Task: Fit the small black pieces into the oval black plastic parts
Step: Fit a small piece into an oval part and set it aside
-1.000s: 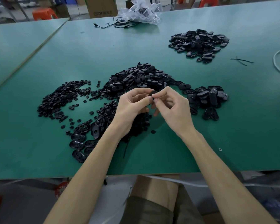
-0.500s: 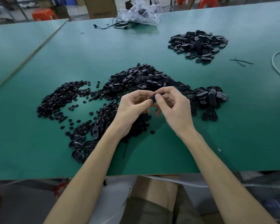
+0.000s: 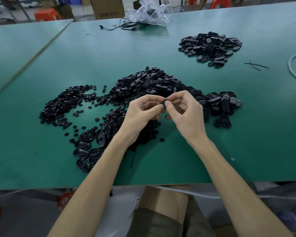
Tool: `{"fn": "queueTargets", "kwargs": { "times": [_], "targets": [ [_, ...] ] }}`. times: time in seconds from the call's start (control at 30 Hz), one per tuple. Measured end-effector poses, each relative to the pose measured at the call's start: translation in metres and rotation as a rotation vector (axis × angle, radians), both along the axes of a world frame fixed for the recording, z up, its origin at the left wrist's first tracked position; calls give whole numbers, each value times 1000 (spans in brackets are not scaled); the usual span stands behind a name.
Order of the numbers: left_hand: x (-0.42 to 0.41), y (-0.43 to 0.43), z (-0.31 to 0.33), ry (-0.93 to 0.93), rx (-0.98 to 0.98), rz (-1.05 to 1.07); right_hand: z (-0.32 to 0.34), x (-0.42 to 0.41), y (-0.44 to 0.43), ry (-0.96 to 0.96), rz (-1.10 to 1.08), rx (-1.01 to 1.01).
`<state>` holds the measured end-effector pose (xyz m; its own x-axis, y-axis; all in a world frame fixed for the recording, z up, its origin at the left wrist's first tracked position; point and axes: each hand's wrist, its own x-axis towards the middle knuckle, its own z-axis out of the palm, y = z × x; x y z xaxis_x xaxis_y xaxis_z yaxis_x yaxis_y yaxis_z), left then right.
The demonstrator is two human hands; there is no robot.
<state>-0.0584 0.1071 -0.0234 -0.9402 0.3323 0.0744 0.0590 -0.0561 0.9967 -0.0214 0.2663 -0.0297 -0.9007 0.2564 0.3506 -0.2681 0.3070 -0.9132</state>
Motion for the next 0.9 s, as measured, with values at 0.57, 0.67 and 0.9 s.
{"fn": "queueTargets", "kwargs": {
  "times": [0.57,0.67,0.9],
  "targets": [
    [0,2,0,36,-92,77,-3,-1,-2,12,42,38],
    [0,3,0,38,-102,90,-4,-1,-2,11,53,48],
    [-1,1,0,39,-100,97,-4,-2,-3,26,57,58]
  ]
}}
